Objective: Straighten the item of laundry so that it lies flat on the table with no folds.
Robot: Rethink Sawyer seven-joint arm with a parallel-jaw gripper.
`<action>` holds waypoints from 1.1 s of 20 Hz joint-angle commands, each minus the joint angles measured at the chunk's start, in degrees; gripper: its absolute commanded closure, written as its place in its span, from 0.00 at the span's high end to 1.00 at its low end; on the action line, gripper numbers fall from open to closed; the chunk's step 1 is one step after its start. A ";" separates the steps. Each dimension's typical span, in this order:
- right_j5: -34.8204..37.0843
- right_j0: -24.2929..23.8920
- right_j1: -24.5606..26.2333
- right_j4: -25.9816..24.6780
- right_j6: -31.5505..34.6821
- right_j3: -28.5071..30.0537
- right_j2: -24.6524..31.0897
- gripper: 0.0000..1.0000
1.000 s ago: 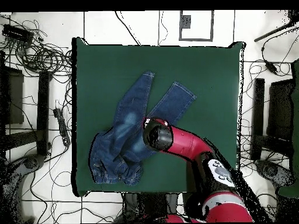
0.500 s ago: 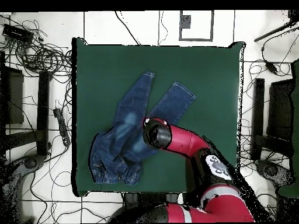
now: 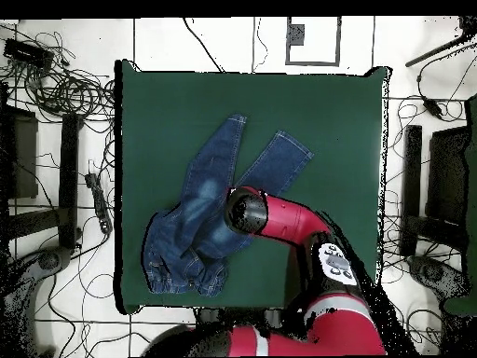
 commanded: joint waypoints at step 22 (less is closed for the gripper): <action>5.45 3.35 9.90 0.69 7.97 -8.62 -1.97 1.00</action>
